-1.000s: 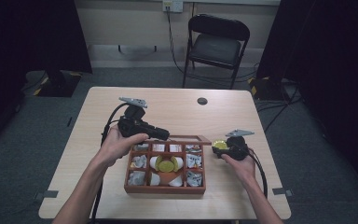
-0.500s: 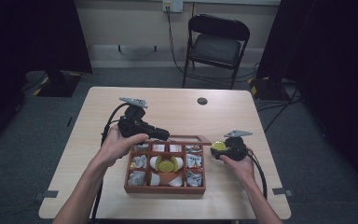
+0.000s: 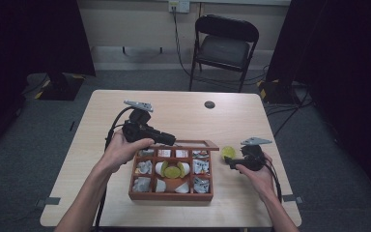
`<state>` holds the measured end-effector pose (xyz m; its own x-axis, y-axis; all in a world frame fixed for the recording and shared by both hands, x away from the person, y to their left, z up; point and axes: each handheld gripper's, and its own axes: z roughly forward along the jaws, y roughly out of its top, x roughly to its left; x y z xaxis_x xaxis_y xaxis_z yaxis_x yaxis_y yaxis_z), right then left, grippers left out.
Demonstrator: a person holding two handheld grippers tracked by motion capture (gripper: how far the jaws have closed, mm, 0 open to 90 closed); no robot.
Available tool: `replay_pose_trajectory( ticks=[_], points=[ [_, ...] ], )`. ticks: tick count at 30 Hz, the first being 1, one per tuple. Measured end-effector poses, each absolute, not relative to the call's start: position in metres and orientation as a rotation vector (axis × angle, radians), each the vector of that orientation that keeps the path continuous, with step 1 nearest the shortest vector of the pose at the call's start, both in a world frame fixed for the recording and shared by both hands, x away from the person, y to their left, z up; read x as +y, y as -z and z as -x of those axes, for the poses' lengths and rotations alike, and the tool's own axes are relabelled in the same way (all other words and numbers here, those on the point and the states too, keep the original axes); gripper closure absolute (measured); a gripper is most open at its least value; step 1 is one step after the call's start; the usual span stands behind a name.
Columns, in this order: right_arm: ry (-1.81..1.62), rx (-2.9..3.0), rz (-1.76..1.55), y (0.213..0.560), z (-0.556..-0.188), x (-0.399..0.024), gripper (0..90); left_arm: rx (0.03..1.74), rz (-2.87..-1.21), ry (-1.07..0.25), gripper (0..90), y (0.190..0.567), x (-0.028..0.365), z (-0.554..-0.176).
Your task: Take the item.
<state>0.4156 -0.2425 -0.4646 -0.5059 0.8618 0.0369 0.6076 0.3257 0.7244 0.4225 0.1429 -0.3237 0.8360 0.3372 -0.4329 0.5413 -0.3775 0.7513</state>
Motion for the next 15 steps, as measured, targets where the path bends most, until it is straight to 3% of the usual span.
replay_pose_trajectory(
  ticks=[4,15],
  points=[
    [-1.006,2.236,-1.300,0.462,-0.401,-0.255,22.3,0.643,-2.007,0.253,81.8,0.323,0.142,-0.423],
    [-0.939,2.302,-1.293,0.484,-0.380,-0.260,20.9,0.640,-2.023,0.246,81.8,0.323,0.141,-0.421]
  ],
)
